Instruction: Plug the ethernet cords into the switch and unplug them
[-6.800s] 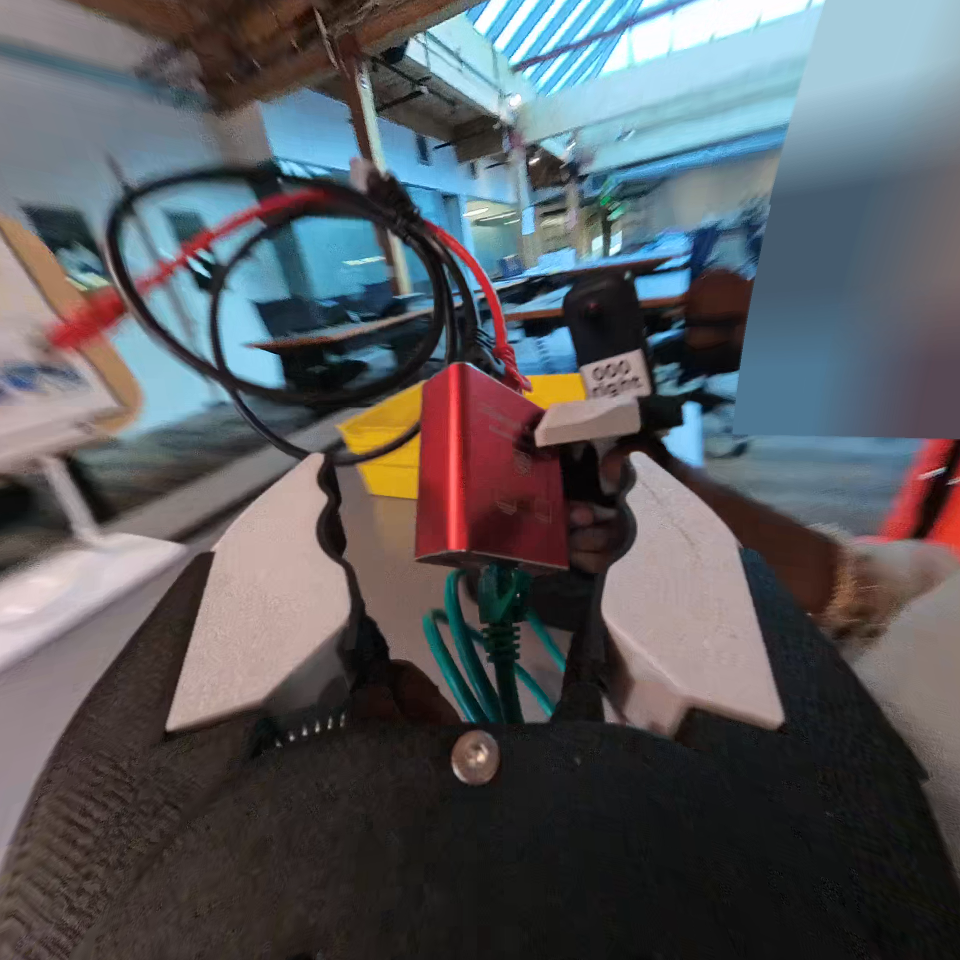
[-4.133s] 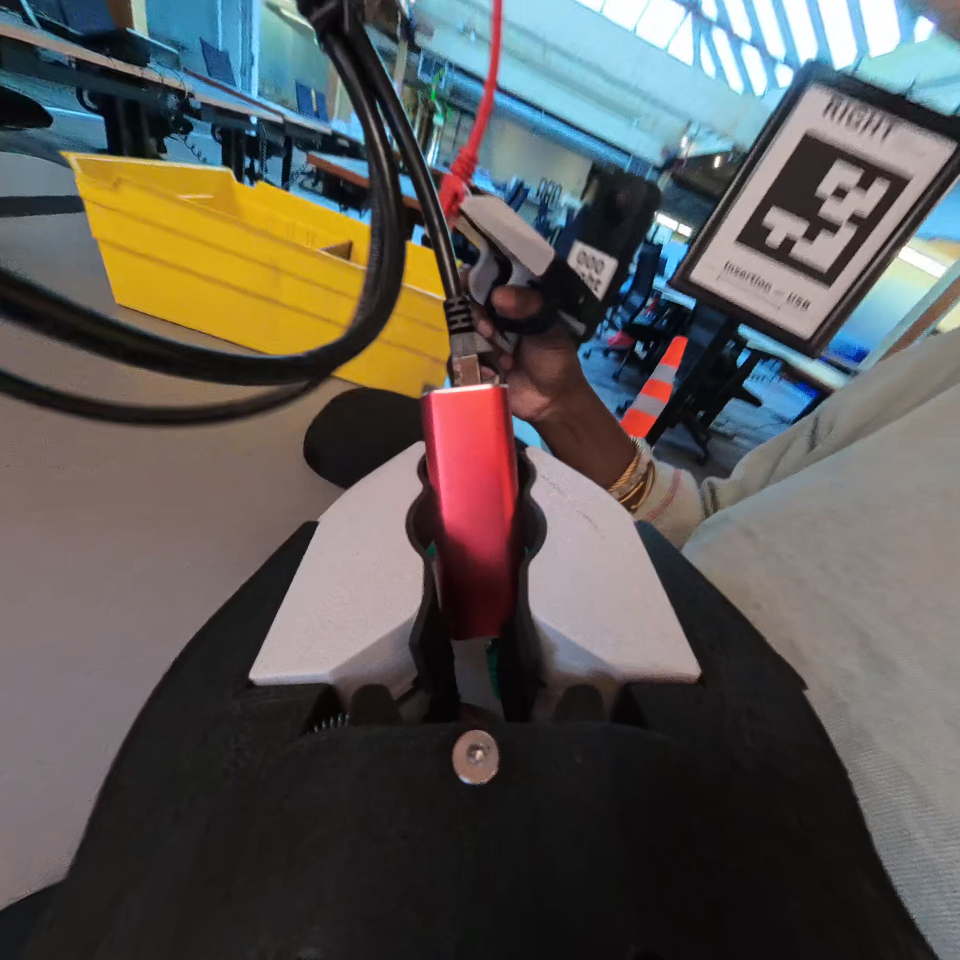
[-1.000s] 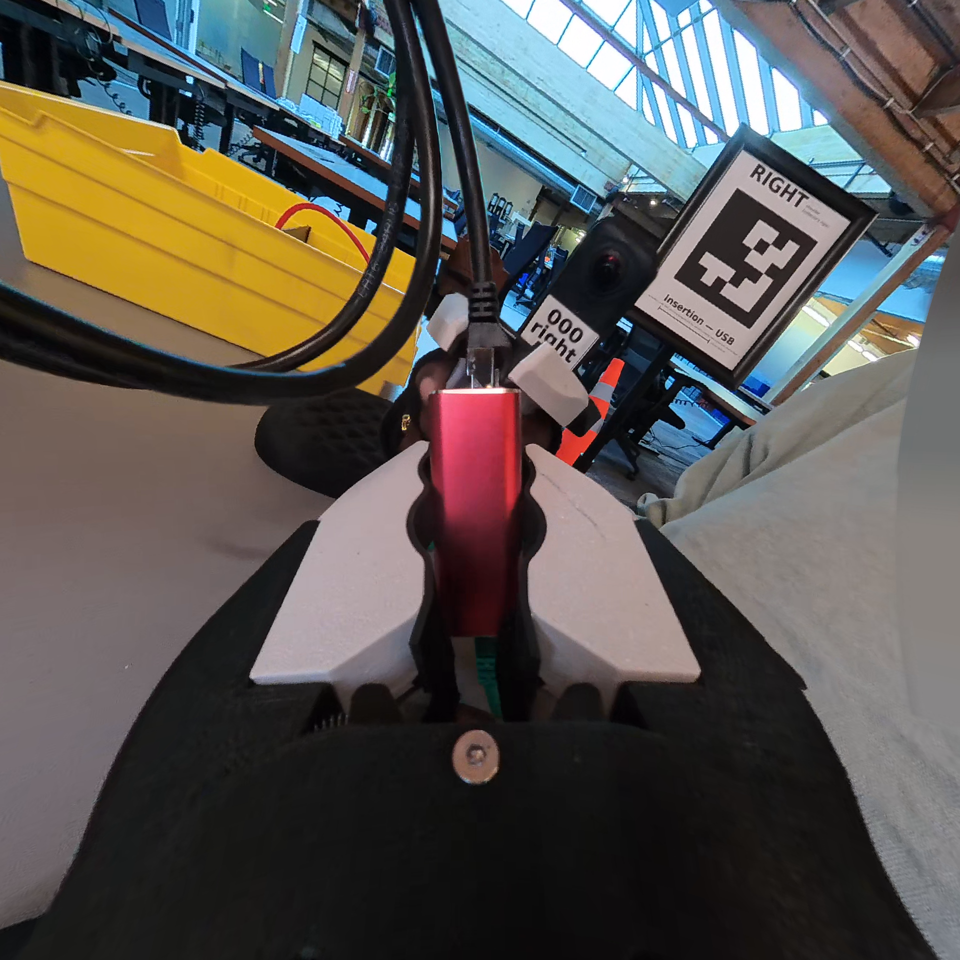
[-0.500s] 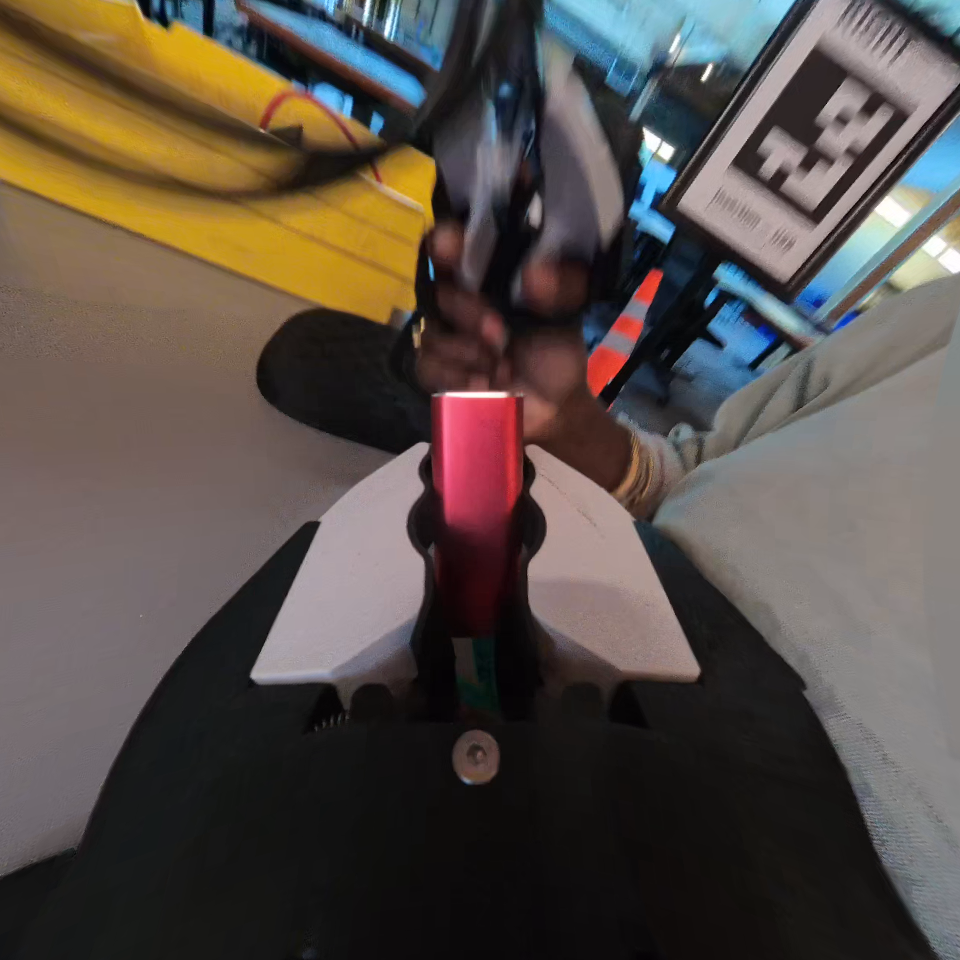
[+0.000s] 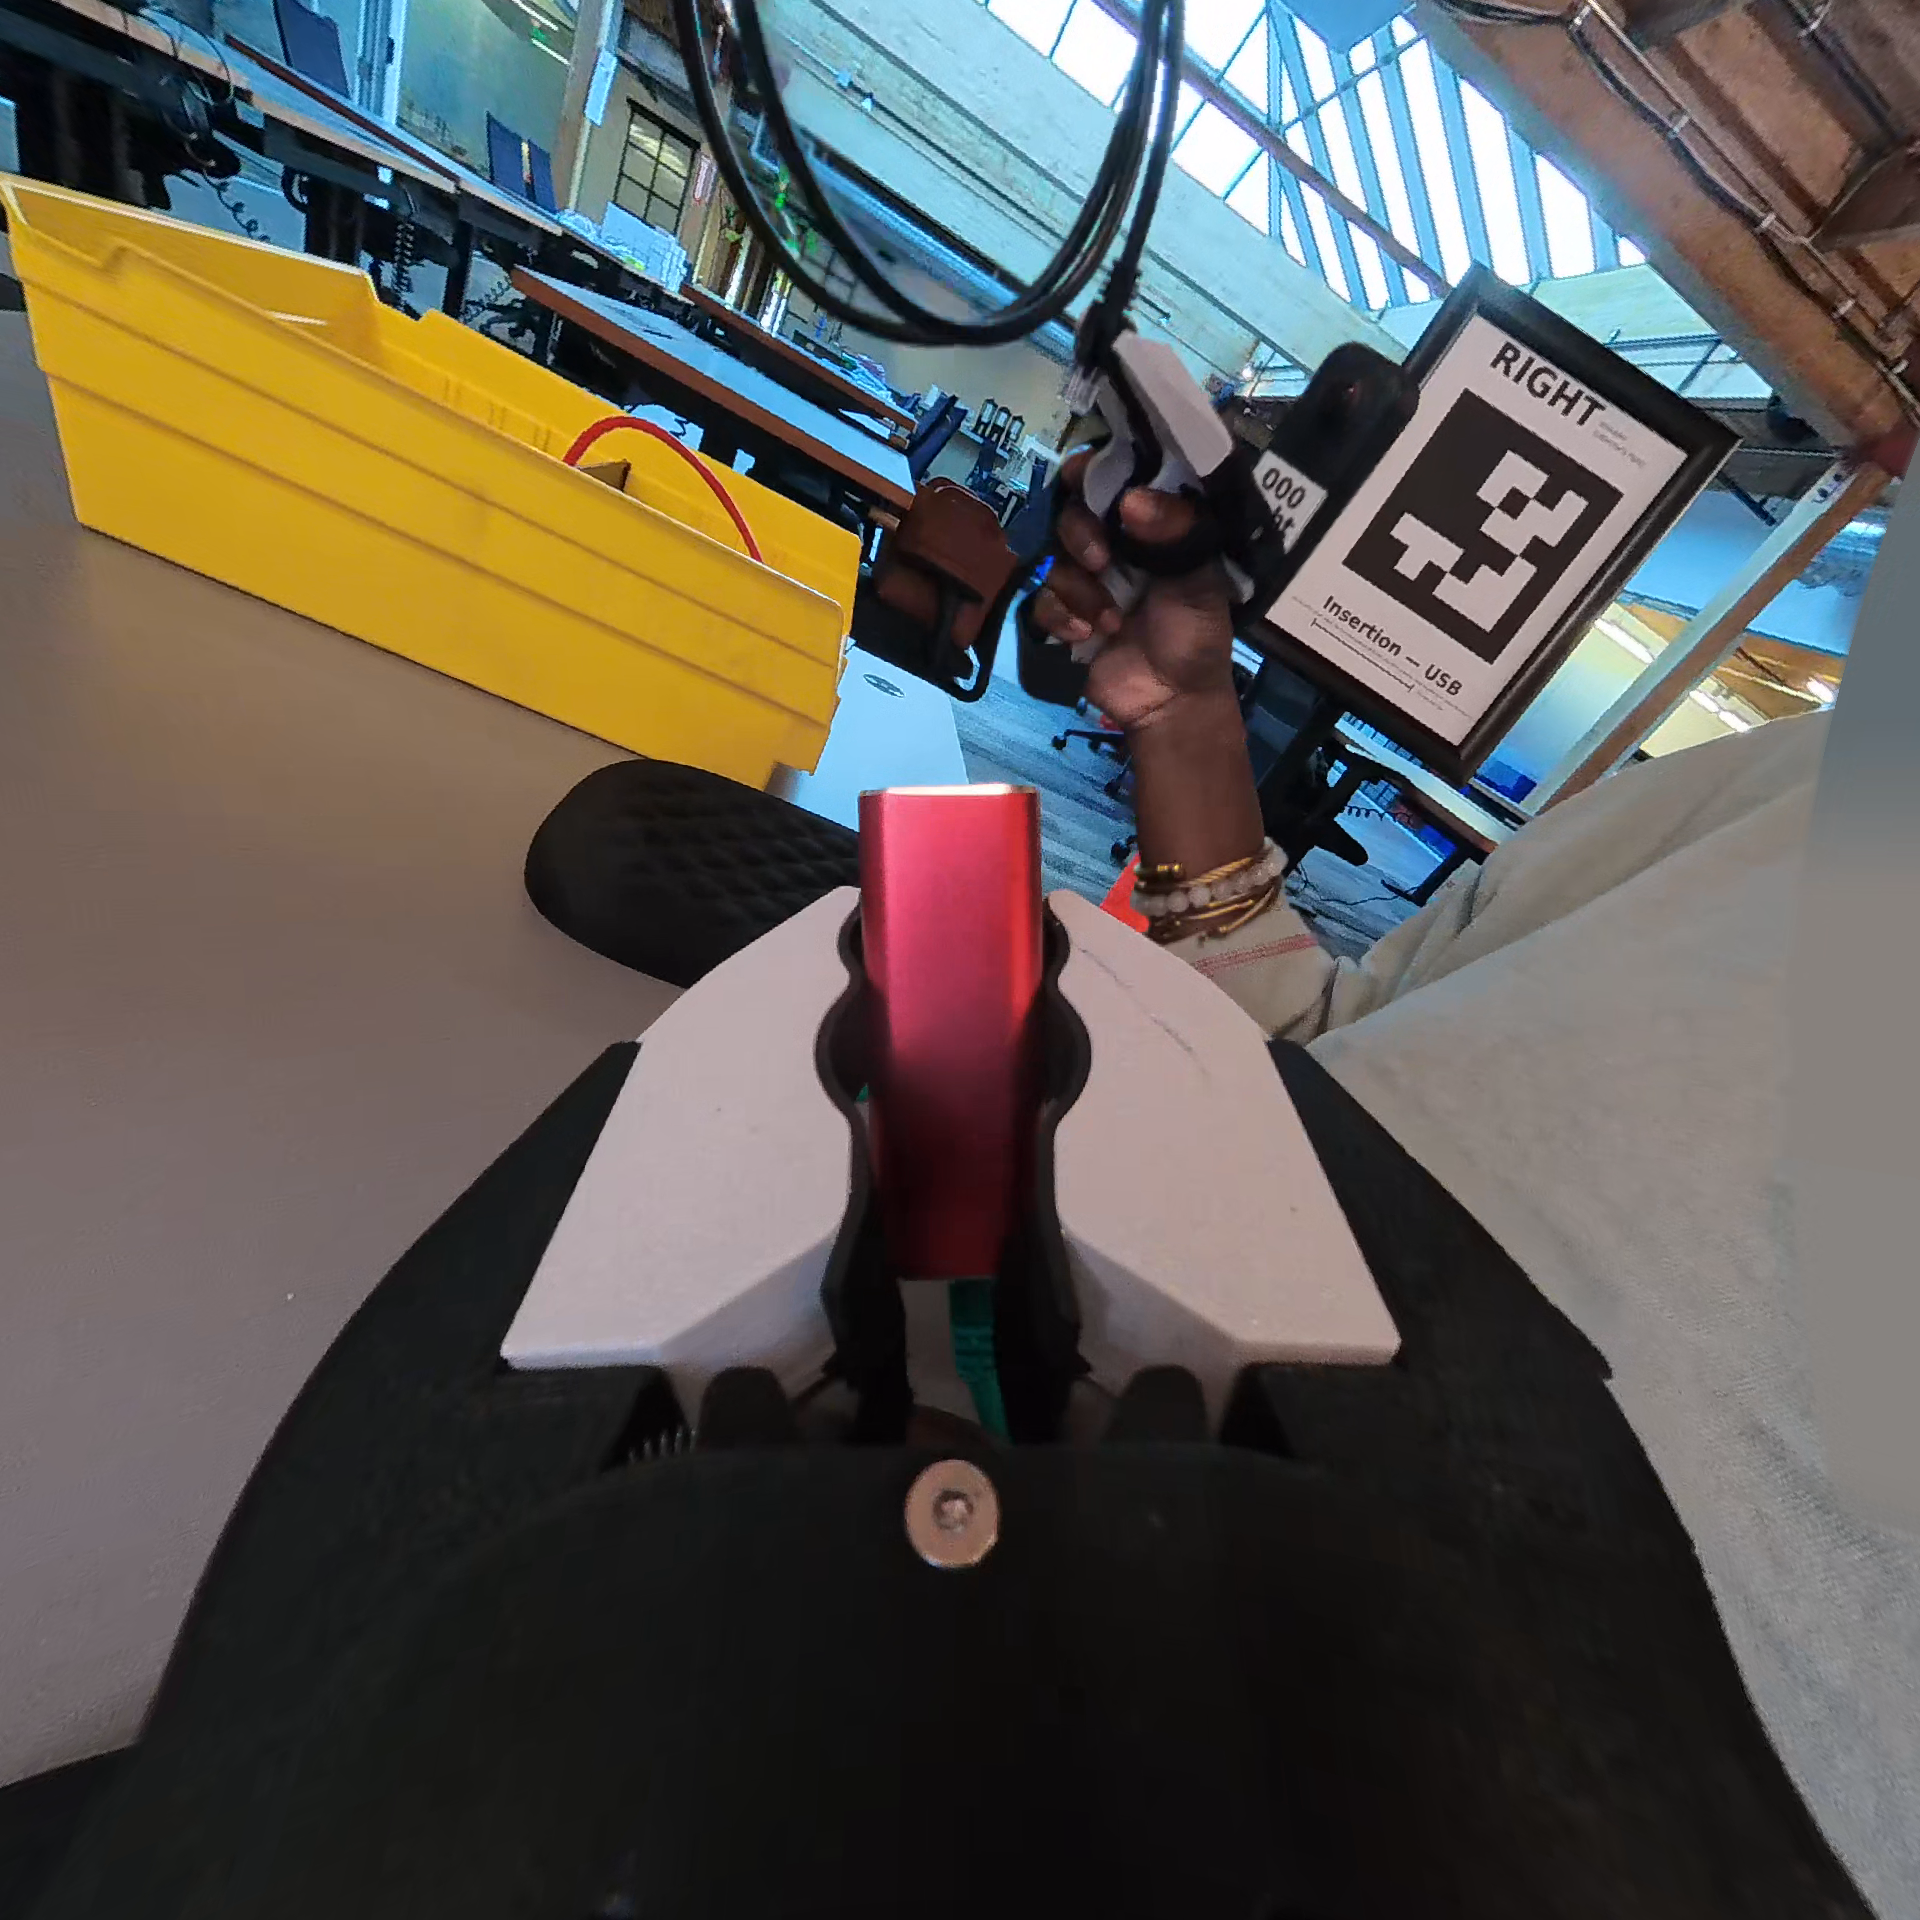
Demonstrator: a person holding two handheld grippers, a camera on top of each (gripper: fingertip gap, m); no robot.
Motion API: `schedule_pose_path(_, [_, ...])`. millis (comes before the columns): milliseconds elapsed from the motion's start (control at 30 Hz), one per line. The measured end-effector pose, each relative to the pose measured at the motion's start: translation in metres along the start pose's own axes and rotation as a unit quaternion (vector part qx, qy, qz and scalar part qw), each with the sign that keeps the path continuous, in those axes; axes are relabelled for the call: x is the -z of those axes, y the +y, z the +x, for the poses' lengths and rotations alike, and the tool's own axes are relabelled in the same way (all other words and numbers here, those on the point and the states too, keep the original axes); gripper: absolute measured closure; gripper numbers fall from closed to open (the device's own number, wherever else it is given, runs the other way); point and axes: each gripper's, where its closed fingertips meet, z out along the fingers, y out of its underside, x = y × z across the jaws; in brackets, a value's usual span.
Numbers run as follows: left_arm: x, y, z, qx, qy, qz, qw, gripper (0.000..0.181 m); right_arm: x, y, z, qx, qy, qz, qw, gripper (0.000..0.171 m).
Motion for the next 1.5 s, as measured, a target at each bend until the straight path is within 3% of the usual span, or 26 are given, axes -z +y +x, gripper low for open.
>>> schedule_pose_path(200, [-0.001,0.002,0.0,0.001,0.0,-0.006,1.0,0.153,0.04,0.034,0.043,-0.043,0.055,-0.067,0.995,0.158])
schedule_pose_path(400, [-0.001,0.002,0.0,0.003,0.002,-0.007,1.0,0.153,0.051,0.089,0.061,-0.133,0.049,-0.147,0.979,0.158])
schedule_pose_path(500, [-0.001,0.002,0.0,0.003,0.003,-0.007,1.0,0.153,0.061,0.114,0.097,-0.184,0.147,-0.17,0.957,0.156])
schedule_pose_path(600, [-0.001,0.002,-0.001,0.005,0.002,-0.006,1.0,0.153,0.076,0.122,0.131,-0.14,0.271,-0.168,0.937,0.149])
schedule_pose_path(733, [-0.001,0.002,-0.001,0.006,0.001,-0.006,1.0,0.153,0.095,0.138,0.152,-0.041,0.371,-0.257,0.892,0.131])
schedule_pose_path(800, [-0.001,0.002,-0.001,0.006,0.001,-0.005,1.0,0.153,0.095,0.138,0.155,-0.003,0.386,-0.276,0.88,0.122])
schedule_pose_path(933, [-0.001,0.002,-0.001,0.006,-0.001,-0.006,1.0,0.153,0.089,0.137,0.156,0.024,0.384,-0.284,0.878,0.122])
schedule_pose_path(1067, [-0.001,0.002,-0.002,0.007,-0.001,-0.006,1.0,0.153,0.101,0.16,0.162,0.002,0.376,-0.396,0.838,0.112])
schedule_pose_path(1167, [-0.001,0.003,-0.002,0.008,-0.001,-0.007,1.0,0.153,0.097,0.139,0.175,0.058,0.395,-0.408,0.821,0.106])
schedule_pose_path(1300, [-0.001,0.003,-0.002,0.008,-0.001,-0.008,1.0,0.153,0.06,0.113,0.187,0.125,0.362,-0.383,0.841,0.116])
schedule_pose_path(1400, [-0.001,0.003,-0.002,0.007,0.0,-0.007,1.0,0.153,0.041,0.13,0.2,0.117,0.33,-0.411,0.841,0.124])
schedule_pose_path(1433, [-0.001,0.002,-0.002,0.007,0.0,-0.007,1.0,0.153,0.04,0.139,0.205,0.119,0.326,-0.428,0.835,0.131])
schedule_pose_path(1500, [-0.001,0.003,-0.002,0.008,0.0,-0.008,1.0,0.153,0.041,0.161,0.207,0.117,0.302,-0.473,0.819,0.167])
